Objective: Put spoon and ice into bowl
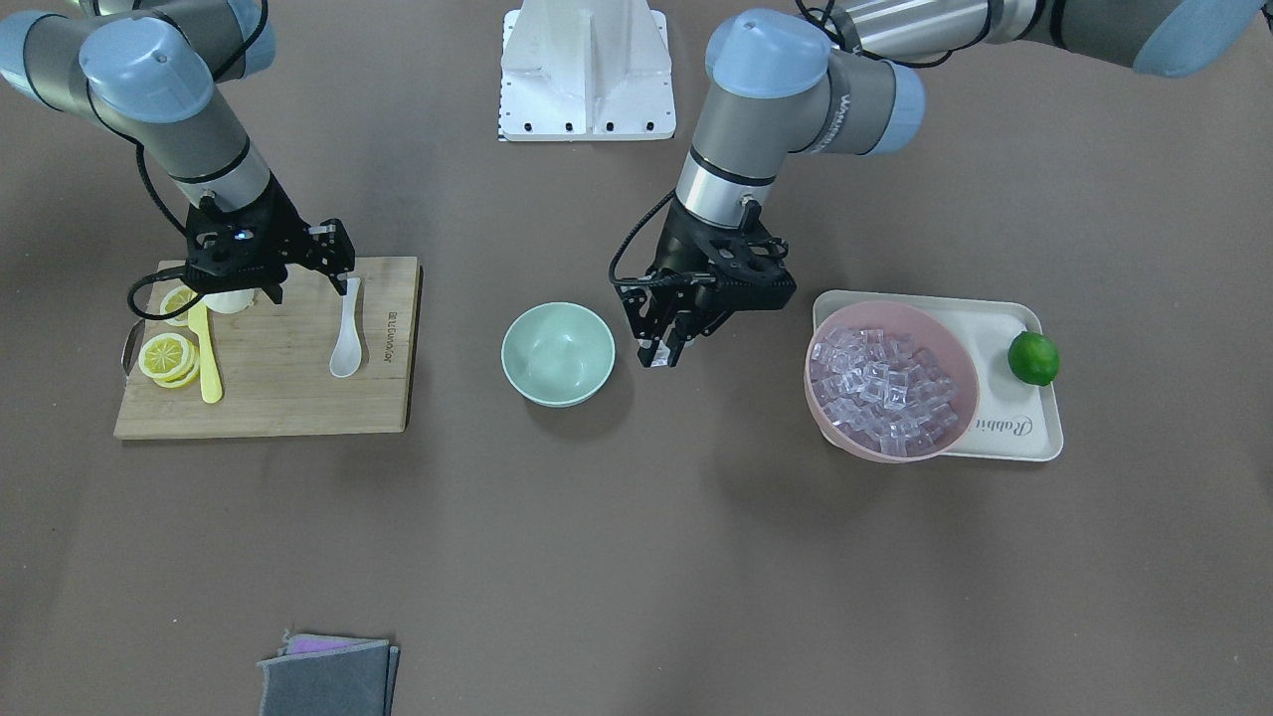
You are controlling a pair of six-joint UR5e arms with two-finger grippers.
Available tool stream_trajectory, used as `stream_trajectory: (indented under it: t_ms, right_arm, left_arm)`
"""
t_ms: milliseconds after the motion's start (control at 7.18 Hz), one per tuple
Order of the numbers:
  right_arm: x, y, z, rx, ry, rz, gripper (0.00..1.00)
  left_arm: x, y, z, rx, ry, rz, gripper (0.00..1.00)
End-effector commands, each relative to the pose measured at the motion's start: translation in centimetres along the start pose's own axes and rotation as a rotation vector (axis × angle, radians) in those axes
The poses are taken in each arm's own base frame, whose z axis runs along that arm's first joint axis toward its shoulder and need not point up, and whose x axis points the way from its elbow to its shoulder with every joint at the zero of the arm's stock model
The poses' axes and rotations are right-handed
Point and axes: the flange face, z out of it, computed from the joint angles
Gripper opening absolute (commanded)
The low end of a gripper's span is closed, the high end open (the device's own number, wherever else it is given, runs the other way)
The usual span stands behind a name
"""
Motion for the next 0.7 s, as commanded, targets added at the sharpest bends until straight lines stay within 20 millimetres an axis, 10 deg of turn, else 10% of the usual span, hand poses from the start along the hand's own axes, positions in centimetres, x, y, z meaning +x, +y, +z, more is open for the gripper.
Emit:
stream_trajectory:
  t_ms: [0,557]
  right_arm:
    - [-1.6,0.1,1.1,-0.008,-0.001,-0.017,0.65]
    - [-2.4,-0.6,3.3,-0.015,0.026,-0.034,0.64]
  left_arm:
    - [2.8,3.2,1.3,0.01,0.014,-0.018,0.0]
    - [5.8,4.9,4.2,0.017,0.01,-0.022,0.0]
